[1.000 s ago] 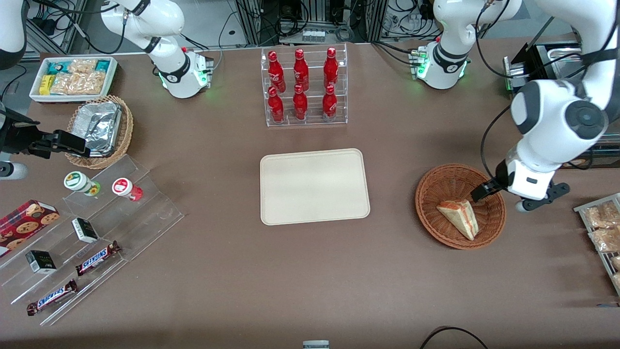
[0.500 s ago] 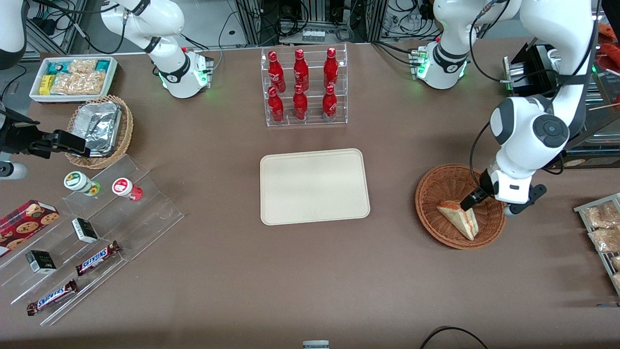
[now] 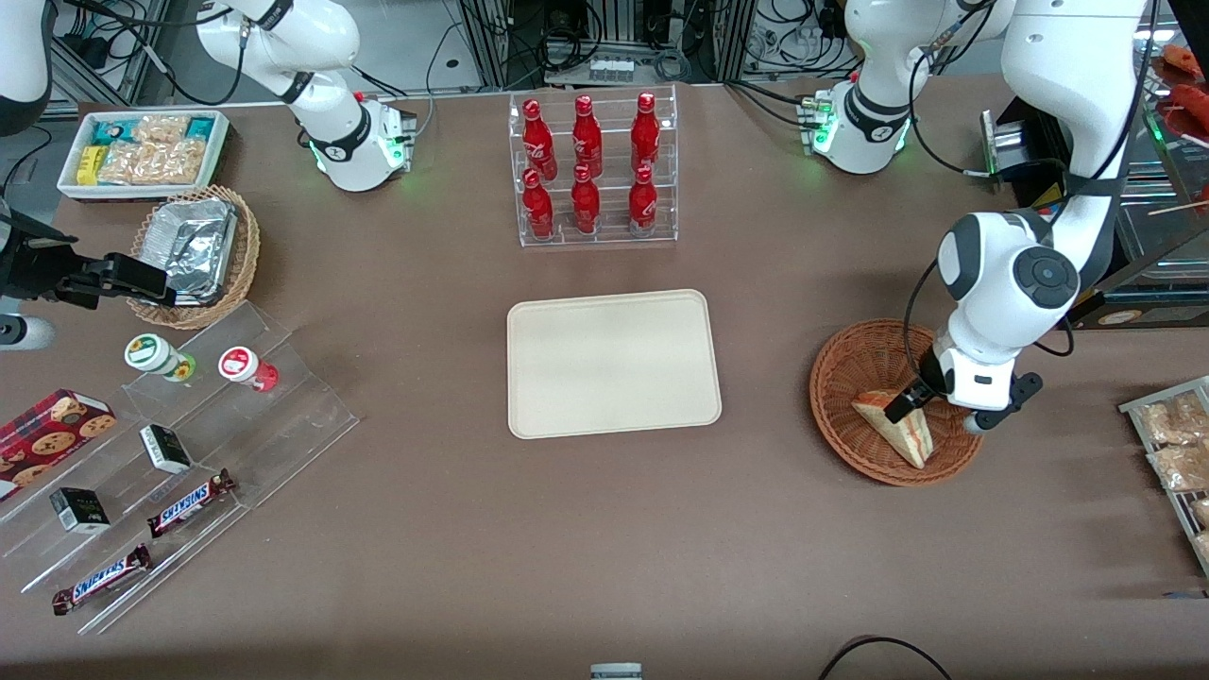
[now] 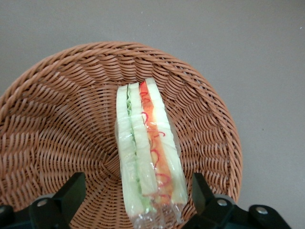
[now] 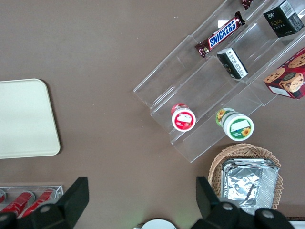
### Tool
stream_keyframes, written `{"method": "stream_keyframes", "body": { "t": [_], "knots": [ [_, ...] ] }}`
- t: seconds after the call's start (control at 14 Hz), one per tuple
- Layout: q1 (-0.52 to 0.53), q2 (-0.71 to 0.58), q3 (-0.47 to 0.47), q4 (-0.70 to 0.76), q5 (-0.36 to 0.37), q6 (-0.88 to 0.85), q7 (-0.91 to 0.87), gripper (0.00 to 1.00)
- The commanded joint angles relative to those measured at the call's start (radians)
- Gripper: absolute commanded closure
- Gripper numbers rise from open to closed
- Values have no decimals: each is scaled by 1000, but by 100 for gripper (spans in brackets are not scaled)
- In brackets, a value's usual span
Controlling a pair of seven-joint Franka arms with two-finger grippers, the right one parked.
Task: Place sandwich from basket to tray
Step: 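Lower the left gripper and close it on the wrapped sandwich, then lift the sandwich and carry it with the left gripper over the cream tray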
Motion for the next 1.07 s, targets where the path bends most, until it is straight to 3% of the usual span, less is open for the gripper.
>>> {"method": "stream_keyframes", "body": {
  "t": [0.0,0.07,0.14,0.21,0.5,0.79,1.0],
  "knots": [
    [-19,43,2,9,-10,53,-20,11],
    [-27,49,2,9,-10,59,-20,25],
    [-27,49,2,11,-11,58,-23,51],
    [-27,51,2,18,-11,56,-37,65],
    [-29,36,2,52,-5,12,-49,92],
    [-30,-32,-7,176,3,-293,-41,92],
    [-30,-85,-83,273,35,-500,-46,92]
  ]
}}
